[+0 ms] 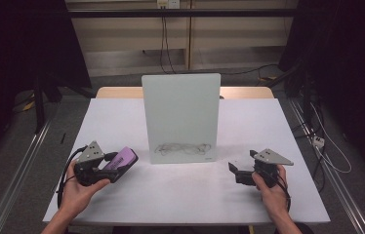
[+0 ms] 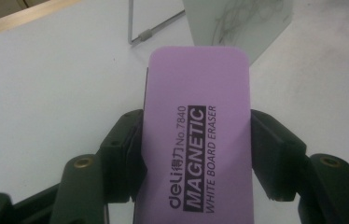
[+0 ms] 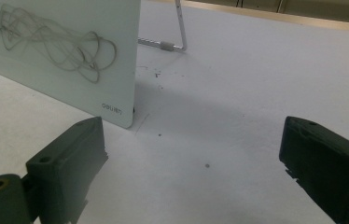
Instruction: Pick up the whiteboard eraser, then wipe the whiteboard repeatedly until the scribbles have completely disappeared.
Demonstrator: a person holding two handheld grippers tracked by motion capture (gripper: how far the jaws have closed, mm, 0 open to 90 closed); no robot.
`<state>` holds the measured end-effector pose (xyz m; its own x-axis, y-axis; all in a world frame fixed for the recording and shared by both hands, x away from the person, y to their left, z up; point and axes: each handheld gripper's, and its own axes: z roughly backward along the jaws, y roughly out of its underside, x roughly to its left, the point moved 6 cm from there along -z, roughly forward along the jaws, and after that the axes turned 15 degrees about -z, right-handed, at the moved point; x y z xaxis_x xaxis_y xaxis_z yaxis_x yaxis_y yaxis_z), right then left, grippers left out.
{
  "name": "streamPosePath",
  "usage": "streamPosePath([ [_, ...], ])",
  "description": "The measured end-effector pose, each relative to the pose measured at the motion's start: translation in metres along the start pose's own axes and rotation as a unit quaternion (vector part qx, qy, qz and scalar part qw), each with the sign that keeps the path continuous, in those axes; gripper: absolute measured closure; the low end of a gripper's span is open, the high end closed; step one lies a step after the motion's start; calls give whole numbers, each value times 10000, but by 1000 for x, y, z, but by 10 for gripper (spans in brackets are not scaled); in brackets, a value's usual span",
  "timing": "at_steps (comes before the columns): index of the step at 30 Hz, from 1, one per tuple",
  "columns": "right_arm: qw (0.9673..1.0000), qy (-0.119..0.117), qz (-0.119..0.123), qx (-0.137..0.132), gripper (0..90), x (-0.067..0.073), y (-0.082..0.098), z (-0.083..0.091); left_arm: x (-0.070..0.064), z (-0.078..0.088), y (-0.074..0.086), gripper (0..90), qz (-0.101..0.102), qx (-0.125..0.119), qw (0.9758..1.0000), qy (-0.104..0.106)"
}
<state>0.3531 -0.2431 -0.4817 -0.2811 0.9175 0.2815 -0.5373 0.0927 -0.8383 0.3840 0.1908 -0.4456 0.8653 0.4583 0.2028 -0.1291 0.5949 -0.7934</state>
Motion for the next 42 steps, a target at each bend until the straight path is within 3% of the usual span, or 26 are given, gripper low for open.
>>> streamPosePath([
  [15, 10000, 15, -18, -5, 73, 0, -1, -2, -6, 1, -14, 404, -4, -295, 9996, -26],
  [20, 10000, -18, 23, 4, 72, 0, 1, 1, -13, 2, -32, 404, -149, -470, 9988, -30],
  [23, 10000, -30, 6, -8, 72, -1, 1, 1, -15, 0, -37, 405, -184, -458, 9988, 13],
  [24, 10000, -45, -2, 2, 72, -1, 1, 1, -15, -3, -42, 405, -299, -409, 9987, 16],
  [28, 10000, -70, -19, 32, 73, -2, 1, -1, -17, -6, -49, 405, -405, -404, 9984, 47],
  [39, 9999, -103, -32, -12, 72, 0, 0, 0, -21, -17, -77, 405, -628, -538, 9965, 71],
  [42, 9999, -102, -32, 16, 72, -1, 1, -1, -21, -25, -84, 405, -746, -423, 9962, 146],
])
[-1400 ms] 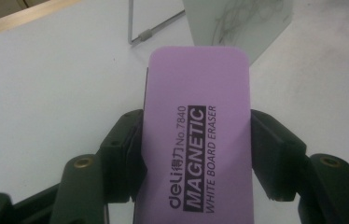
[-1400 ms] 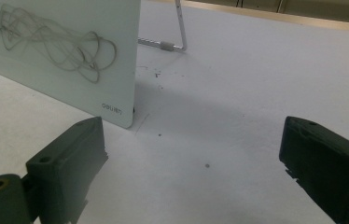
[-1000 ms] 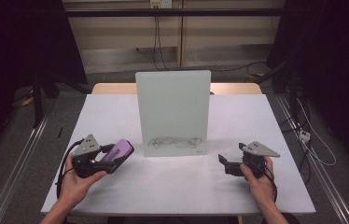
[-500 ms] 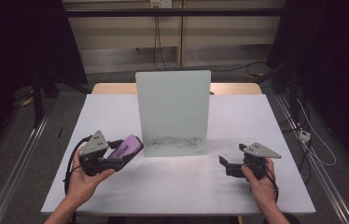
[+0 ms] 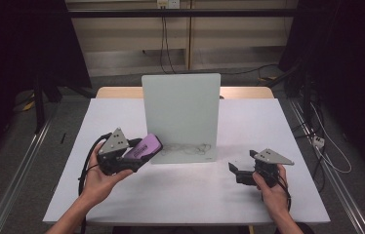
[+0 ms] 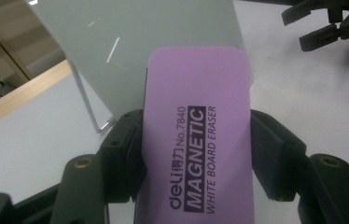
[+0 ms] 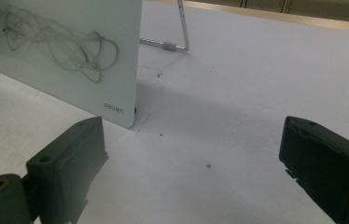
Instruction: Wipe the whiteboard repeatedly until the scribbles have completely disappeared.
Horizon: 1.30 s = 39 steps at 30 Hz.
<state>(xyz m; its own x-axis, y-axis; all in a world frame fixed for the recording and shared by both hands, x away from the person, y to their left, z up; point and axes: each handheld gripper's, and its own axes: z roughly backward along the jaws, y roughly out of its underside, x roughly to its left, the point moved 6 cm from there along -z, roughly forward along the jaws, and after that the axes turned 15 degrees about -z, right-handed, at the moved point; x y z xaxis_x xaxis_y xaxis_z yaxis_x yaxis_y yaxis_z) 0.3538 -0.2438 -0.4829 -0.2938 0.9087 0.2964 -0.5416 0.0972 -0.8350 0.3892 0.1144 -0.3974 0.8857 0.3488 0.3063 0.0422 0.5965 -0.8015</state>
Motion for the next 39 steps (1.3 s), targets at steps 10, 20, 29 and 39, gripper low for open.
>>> streamPosePath([
  [10, 10000, -6, 15, -12, 72, 0, 0, 0, -3, -22, -13, 405, -235, 48, 9995, 196],
  [20, 10000, 0, 56, -13, 72, 4, 0, 0, -2, -39, -26, 406, -424, 159, 9977, 504],
  [29, 10000, -20, 47, -5, 72, 4, 0, 0, 8, -55, -35, 405, -720, 317, 9936, 809],
  [39, 10000, -8, 28, -14, 70, 4, 0, 1, 8, -62, -23, 406, -769, 253, 9946, 648],
])
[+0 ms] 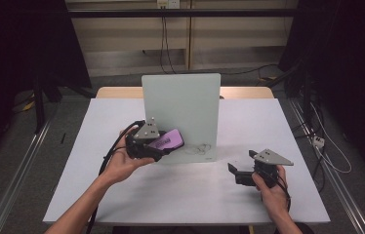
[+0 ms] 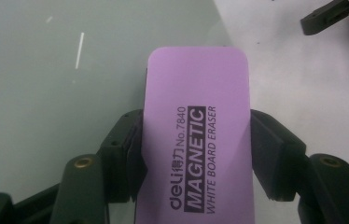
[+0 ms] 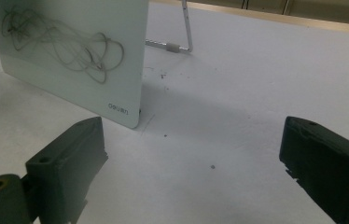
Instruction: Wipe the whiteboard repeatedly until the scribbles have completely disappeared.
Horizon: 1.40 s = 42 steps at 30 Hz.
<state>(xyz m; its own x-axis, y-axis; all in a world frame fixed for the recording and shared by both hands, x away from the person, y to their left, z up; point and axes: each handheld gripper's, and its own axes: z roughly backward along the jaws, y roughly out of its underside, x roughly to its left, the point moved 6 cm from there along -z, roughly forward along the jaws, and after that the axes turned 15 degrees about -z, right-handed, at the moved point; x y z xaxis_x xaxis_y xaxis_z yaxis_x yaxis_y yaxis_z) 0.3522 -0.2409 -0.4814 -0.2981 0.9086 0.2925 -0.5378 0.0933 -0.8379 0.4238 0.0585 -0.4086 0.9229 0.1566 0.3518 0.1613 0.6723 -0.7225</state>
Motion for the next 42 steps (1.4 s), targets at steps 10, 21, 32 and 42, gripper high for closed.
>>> streamPosePath([
  [10, 10000, -2, 24, 6, 68, 0, 0, -1, 0, -3, 10, 409, -233, 216, 9995, -73],
  [21, 10000, -29, 42, 22, 68, 0, 0, -1, -4, -6, 13, 411, -331, 395, 9987, -35],
  [32, 10000, -45, 50, 39, 67, 1, 1, -1, -11, -13, 14, 413, -389, 461, 9982, -10],
  [42, 10000, -53, 57, 39, 66, 1, 1, -1, -15, -20, 13, 413, -407, 504, 9979, 62],
])
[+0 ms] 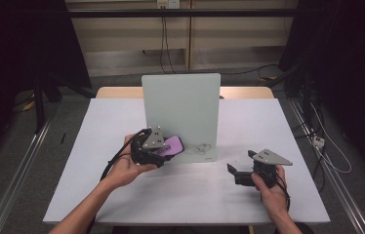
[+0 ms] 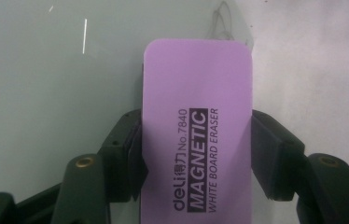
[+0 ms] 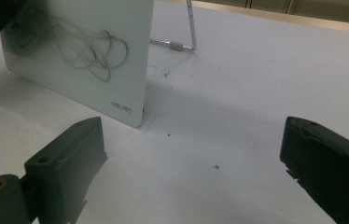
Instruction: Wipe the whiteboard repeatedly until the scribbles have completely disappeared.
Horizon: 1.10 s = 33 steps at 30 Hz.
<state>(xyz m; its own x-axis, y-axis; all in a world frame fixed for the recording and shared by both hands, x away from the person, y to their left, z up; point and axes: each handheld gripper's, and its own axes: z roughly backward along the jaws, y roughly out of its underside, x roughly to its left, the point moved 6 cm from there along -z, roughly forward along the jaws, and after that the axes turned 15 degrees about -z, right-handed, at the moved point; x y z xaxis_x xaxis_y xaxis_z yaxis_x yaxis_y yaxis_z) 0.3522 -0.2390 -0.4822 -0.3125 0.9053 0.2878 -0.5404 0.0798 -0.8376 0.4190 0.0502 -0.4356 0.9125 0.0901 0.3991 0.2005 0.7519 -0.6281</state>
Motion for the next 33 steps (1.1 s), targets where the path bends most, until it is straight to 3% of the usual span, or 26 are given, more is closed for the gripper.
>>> streamPosePath([
  [23, 10000, -6, -5, 7, 65, 0, 0, 0, -13, -22, -4, 412, -55, -89, 9995, 313],
  [33, 10000, -15, -4, 3, 65, 0, 0, 0, -10, -19, -3, 412, -23, -96, 9992, 376],
])
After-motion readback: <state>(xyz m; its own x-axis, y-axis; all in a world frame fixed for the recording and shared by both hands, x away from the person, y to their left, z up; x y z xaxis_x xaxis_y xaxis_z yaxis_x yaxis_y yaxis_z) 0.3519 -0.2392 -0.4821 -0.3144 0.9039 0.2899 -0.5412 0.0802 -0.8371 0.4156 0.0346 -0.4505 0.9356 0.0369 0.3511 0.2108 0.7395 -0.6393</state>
